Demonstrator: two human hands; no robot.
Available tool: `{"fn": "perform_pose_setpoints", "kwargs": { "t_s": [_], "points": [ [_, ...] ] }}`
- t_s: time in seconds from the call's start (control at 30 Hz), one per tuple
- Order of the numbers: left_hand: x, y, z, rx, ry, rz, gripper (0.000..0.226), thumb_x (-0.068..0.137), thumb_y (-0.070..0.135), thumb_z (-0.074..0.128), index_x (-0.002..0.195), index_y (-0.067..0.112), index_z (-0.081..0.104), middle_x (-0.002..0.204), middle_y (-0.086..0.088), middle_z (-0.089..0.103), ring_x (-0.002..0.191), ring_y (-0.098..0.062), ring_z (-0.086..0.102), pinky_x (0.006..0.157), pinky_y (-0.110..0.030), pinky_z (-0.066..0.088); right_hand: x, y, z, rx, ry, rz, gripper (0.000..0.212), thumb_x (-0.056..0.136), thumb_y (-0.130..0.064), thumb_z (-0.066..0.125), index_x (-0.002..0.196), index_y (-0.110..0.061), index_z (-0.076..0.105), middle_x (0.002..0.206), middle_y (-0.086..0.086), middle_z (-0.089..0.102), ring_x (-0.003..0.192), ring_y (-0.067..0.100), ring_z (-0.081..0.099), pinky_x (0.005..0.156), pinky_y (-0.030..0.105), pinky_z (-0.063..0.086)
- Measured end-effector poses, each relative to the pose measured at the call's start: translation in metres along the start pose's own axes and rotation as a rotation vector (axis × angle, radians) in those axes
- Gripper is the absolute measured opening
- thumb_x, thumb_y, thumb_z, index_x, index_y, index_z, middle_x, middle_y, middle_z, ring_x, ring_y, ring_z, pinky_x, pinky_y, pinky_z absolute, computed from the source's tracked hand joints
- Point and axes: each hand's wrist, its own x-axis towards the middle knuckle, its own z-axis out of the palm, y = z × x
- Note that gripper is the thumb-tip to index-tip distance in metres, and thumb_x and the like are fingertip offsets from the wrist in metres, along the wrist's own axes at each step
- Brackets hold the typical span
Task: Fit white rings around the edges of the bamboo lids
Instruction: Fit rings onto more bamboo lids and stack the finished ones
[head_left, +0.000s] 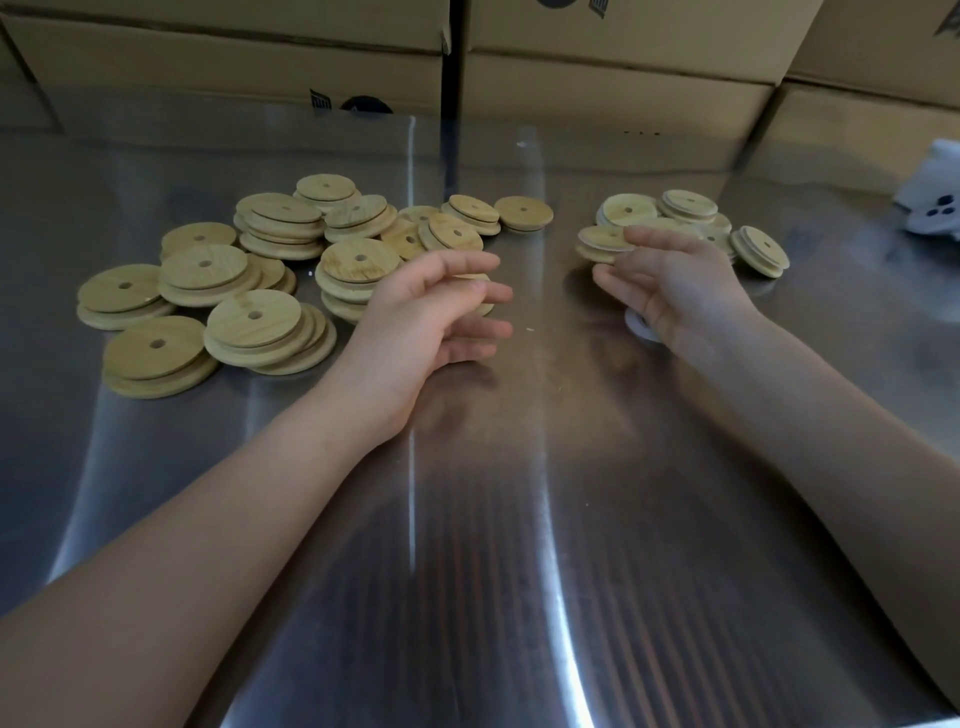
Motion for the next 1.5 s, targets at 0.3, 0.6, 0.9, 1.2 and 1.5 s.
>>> {"fn": "perform_pose_setpoints", "kwargs": {
  "t_s": [0.3,0.6,0.9,1.2,1.5],
  "points": [
    [-0.001,0.001,0.002,0.023,0.006,-0.006,0.023,0.098,0.005,0.050,0.111,0.015,0.065,0.102,-0.007,0.073,0.082,-0.022,0.072,0.076,-0.032,0.059,0.007,-0.006,-0.002,0.105,0.090,0.099,0.026,0.081,0.015,0.060,0.095,-0.007,0.063,0.093,0.012,0.063,0.072,0.017,0.074,0.104,0.046,0.044],
    [-0.004,-0.002,0.006,0.272,-0.017,0.075,0.027,0.098,0.000,0.049,0.099,0.019,0.067,0.098,-0.005,0.072,0.079,-0.015,0.071,0.078,-0.030,0.059,0.011,-0.008,-0.006,0.299,0.146,0.053,0.043,0.081,0.013,0.061,0.123,0.005,0.052,0.109,0.023,0.064,0.091,0.026,0.072,0.082,0.033,0.060],
    [-0.009,-0.002,0.011,0.621,-0.029,0.257,0.034,0.095,0.001,0.051,0.087,0.029,0.068,0.093,0.005,0.071,0.085,-0.014,0.068,0.084,-0.040,0.055,0.015,-0.006,-0.011,0.143,0.072,-0.077,0.042,0.088,0.012,0.051,0.130,0.004,0.050,0.129,0.028,0.056,0.113,0.031,0.064,0.090,0.029,0.056],
    [-0.005,-0.002,0.001,0.930,0.094,0.436,0.025,0.088,-0.001,0.056,0.094,0.017,0.073,0.091,0.005,0.066,0.083,-0.010,0.057,0.072,-0.020,0.043,0.008,-0.004,-0.006,-0.021,0.160,-0.152,0.030,0.088,0.014,0.042,0.109,-0.001,0.058,0.100,0.019,0.061,0.096,0.025,0.068,0.080,0.032,0.060],
    [0.000,-0.009,-0.004,1.216,0.170,0.247,0.038,0.090,0.014,0.060,0.128,0.018,0.059,0.132,-0.003,0.050,0.129,-0.025,0.038,0.100,-0.027,0.029,-0.012,0.023,0.019,-0.452,-0.193,-0.354,0.035,0.085,0.012,0.050,0.086,-0.019,0.065,0.088,0.003,0.065,0.082,0.015,0.064,0.068,0.026,0.054]
  ]
}}
